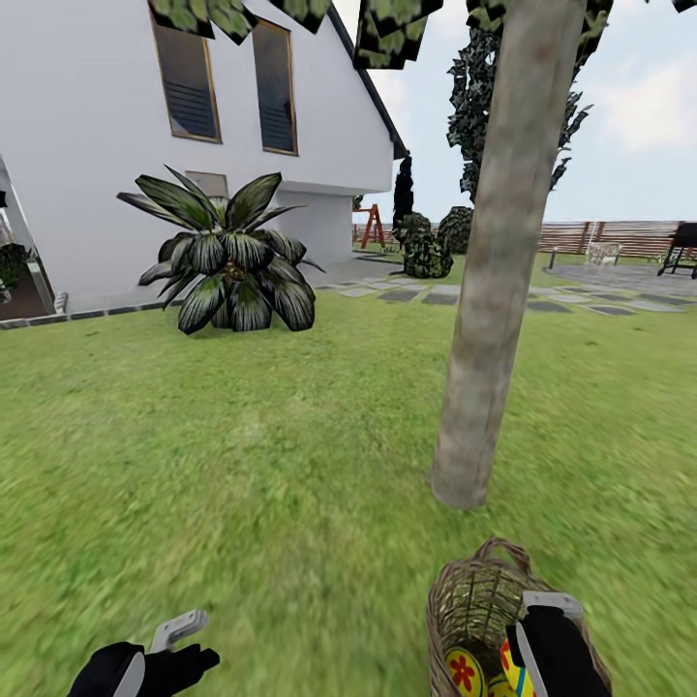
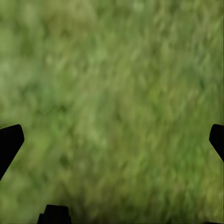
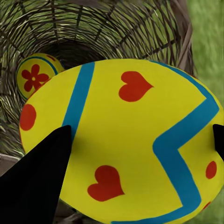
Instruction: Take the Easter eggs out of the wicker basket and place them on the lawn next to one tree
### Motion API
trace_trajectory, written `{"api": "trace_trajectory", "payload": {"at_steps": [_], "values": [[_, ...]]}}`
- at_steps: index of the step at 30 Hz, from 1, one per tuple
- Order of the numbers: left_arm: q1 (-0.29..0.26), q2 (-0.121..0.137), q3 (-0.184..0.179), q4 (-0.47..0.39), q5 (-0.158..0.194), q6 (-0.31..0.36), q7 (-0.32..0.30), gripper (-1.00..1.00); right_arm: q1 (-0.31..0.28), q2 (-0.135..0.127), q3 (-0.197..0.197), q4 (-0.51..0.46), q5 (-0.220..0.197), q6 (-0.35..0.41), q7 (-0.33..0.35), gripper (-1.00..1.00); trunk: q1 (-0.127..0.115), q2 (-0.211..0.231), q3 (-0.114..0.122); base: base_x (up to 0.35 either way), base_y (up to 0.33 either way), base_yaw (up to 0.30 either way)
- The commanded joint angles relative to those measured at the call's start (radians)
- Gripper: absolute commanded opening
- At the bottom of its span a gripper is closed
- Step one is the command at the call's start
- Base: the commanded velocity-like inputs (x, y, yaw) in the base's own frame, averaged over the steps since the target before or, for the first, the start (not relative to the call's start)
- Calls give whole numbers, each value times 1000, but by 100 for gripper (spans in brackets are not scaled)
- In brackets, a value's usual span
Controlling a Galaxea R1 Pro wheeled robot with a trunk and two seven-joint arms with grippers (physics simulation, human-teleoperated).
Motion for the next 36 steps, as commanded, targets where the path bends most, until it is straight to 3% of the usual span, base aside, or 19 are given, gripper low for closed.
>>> {"api": "trace_trajectory", "payload": {"at_steps": [1, 8, 27, 29, 31, 33, 36], "values": [[-1, 0, 3, -1, -3, 5, -6, 100, -1, 1, -1, 0, 9, 5, 6, -100, -4, 7, 2, 0, 0, 0], [-1, 0, 3, -1, -3, 5, -6, 100, -1, 1, -1, 0, 9, 5, 7, -100, -31, 56, 24, 0, 0, -3], [-1, 0, 4, -2, -1, 4, -6, 100, -1, -3, -6, -6, 8, 6, 9, -100, -31, 56, 24, 0, 0, -279], [-1, 0, 4, -2, -1, 4, -6, 100, -1, -50, -12, -10, -7, 7, 61, -100, -31, 56, 24, 0, 0, -272], [-1, 0, 4, -2, -2, 4, -6, 100, -2, -144, -15, -9, -51, 2, 232, -100, -31, 56, 24, 0, 0, -116], [-1, -1, 4, 0, -3, 4, -6, 100, -1, -209, -36, -3, -71, -38, 327, -100, -31, 56, 24, 0, 0, -28], [-1, -7, 4, 1, -3, 4, -5, 100, -1, -227, -110, -6, -76, -140, 359, -100, -31, 56, 24, 0, 0, -5]]}}
